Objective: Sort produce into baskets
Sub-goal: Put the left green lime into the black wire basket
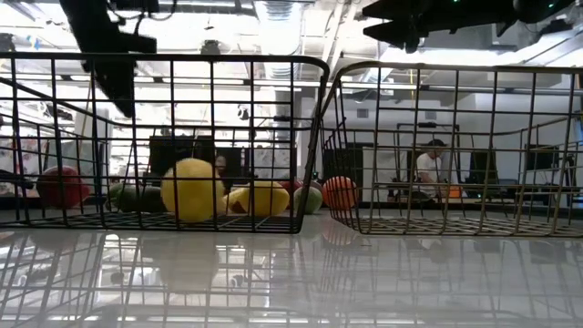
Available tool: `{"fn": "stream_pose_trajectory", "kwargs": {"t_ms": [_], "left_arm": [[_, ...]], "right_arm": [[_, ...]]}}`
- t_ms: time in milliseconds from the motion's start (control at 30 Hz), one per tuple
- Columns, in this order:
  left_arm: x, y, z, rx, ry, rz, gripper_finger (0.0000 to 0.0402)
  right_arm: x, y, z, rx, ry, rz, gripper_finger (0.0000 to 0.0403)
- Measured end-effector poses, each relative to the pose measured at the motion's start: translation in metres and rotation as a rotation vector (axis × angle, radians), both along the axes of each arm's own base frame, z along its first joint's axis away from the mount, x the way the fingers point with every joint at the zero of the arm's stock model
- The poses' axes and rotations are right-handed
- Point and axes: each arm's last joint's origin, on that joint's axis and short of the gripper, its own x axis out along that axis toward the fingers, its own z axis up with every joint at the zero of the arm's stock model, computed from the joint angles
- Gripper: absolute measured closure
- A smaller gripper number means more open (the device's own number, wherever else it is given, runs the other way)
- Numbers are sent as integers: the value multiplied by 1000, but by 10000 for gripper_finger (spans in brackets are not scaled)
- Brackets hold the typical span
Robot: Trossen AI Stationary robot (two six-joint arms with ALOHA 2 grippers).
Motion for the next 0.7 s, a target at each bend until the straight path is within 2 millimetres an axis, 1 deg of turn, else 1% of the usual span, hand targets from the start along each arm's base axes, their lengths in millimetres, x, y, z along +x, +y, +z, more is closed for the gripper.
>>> {"fn": "stream_pose_trajectory", "kwargs": {"t_ms": [133, 233, 433, 600, 700], "left_arm": [[-1, 16, -24, -71, 1, 69, 126], [-3, 27, -39, -87, 7, 120, 132], [-13, 46, -40, -126, -6, 226, 134], [-21, 59, -39, -146, -35, 214, 134], [-20, 69, -42, -195, -11, 201, 134]], "right_arm": [[0, 0, 1, -4, -11, -1, 83], [0, 0, 1, 0, -10, 1, 83], [0, 0, 0, 4, -4, 2, 83], [0, 1, 1, 2, -7, 6, 83], [0, 1, 3, -6, -28, 6, 83]]}}
